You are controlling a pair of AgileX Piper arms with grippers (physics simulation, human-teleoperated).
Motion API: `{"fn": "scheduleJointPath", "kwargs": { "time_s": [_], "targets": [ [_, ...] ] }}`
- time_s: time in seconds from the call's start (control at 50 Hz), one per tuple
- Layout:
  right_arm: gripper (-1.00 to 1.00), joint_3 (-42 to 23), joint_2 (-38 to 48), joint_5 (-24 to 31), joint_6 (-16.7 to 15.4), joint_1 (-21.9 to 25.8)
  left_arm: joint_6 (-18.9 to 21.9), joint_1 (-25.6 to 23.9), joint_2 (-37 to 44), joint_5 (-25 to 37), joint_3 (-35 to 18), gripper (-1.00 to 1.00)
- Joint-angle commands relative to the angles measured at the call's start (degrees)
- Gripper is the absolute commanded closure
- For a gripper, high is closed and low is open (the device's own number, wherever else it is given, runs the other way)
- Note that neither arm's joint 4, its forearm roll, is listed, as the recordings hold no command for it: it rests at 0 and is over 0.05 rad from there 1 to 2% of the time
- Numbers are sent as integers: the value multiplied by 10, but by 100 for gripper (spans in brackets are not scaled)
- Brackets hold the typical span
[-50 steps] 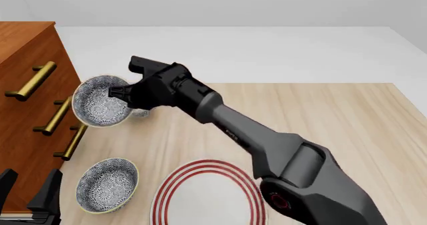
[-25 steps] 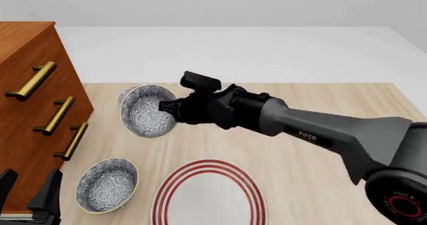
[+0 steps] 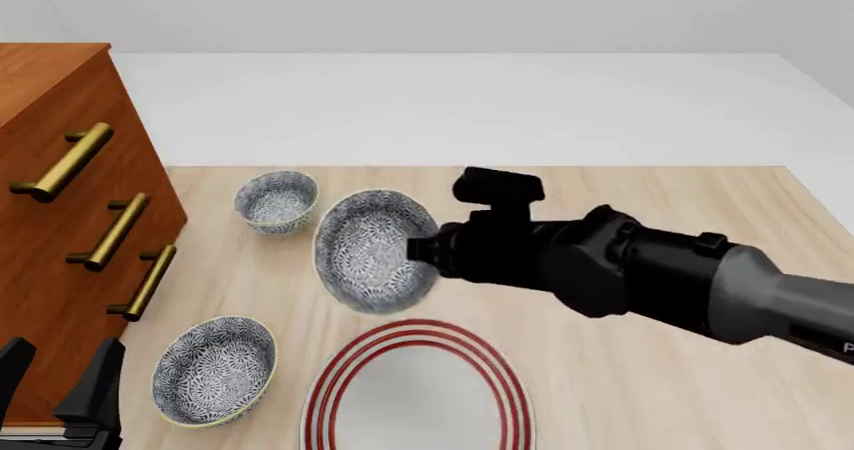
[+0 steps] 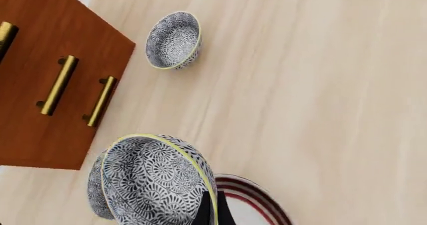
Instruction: Pick up the bowl and put it in the middle on the plate.
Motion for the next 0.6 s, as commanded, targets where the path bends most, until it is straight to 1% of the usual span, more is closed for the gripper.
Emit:
{"fn": "scheduleJointPath", "kwargs": {
  "time_s": [0.02,0.06,0.08,0.12,0.18,0.24,0.4,0.6],
  "targets": [
    [100,56,-90,22,-49,-16,0,0,0,0,0,-100],
    [100,71,-94,19,-44,-13,0,0,0,0,0,-100],
    [100,77,-101,20,-50,-14,0,0,0,0,0,-100],
    [100,83,-105,22,-49,-14,0,0,0,0,0,-100],
    [100,90,-114,28,-55,-14,0,0,0,0,0,-100],
    [100,95,-123,36,-71,-14,0,0,0,0,0,-100],
    [100,123,-122,33,-82,0,0,0,0,0,0,-100],
    [100,155,-117,26,-81,18,0,0,0,0,0,-100]
  ]
}}
